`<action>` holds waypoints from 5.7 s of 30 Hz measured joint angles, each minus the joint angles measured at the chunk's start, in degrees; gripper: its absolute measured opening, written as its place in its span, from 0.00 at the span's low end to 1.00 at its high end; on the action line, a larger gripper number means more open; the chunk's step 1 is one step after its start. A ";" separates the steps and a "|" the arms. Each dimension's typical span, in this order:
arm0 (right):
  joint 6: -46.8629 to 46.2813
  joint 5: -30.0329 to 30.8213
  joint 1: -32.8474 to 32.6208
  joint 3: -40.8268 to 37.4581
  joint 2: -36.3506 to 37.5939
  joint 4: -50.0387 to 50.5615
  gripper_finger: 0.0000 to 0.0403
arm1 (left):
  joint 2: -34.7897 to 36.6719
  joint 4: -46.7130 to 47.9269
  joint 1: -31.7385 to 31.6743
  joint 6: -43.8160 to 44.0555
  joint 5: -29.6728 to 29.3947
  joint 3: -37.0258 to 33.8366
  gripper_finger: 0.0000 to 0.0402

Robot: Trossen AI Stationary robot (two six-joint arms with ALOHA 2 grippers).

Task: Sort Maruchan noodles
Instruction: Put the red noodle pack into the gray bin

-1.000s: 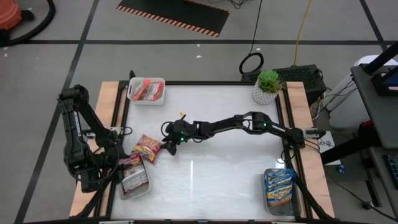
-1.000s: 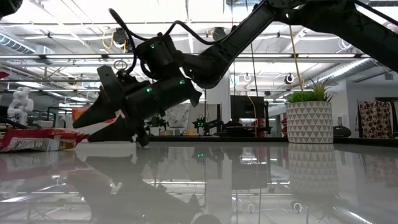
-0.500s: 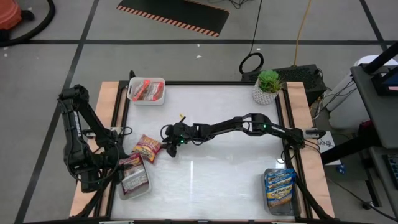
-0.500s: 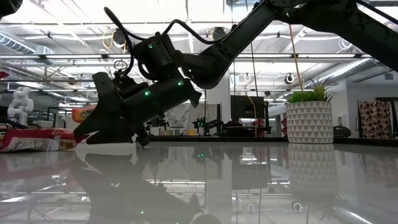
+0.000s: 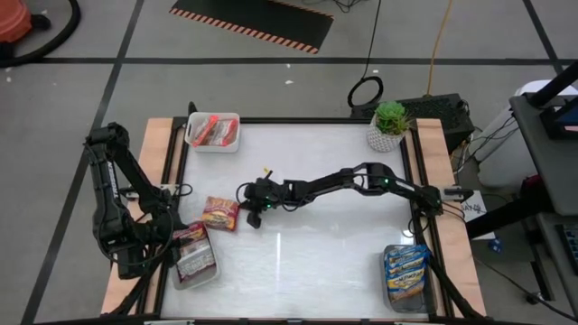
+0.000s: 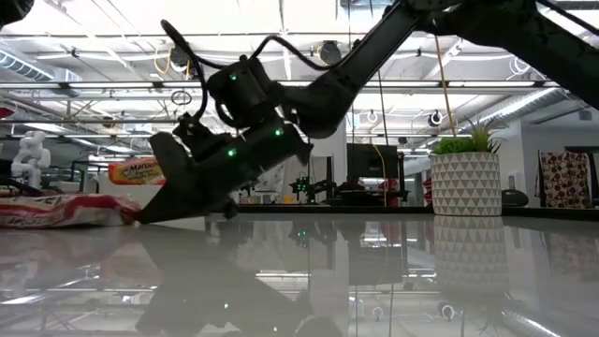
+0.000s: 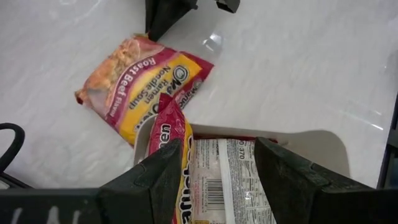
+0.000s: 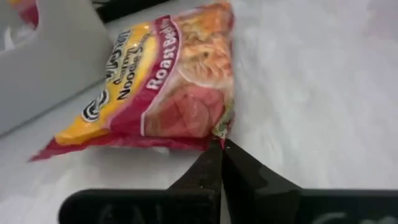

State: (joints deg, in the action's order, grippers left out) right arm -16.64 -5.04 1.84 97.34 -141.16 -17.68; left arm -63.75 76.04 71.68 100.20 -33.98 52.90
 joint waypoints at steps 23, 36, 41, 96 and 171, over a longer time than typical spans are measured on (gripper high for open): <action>16.13 17.18 -6.20 0.13 16.73 13.18 0.00 | 0.00 -0.19 -0.92 -4.01 -9.53 0.00 0.51; 13.98 23.01 -7.20 0.17 17.83 20.04 0.00 | -0.11 -6.54 -8.56 -22.68 -14.45 0.00 0.51; 11.50 23.06 -6.13 0.22 18.01 21.48 0.00 | -3.59 -17.52 -10.51 -41.08 -18.58 0.00 0.51; 9.35 21.56 -6.02 0.28 28.63 31.69 0.00 | -33.73 -40.24 -35.82 -39.63 -34.81 0.00 0.99; -5.93 27.05 -24.60 -9.99 37.93 33.92 0.49 | -17.59 -56.52 -15.57 -163.14 -34.99 -0.02 0.19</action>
State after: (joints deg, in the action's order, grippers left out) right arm -22.57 22.01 -22.76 87.35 -103.22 16.24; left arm -81.34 19.51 56.11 -62.95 -68.96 52.88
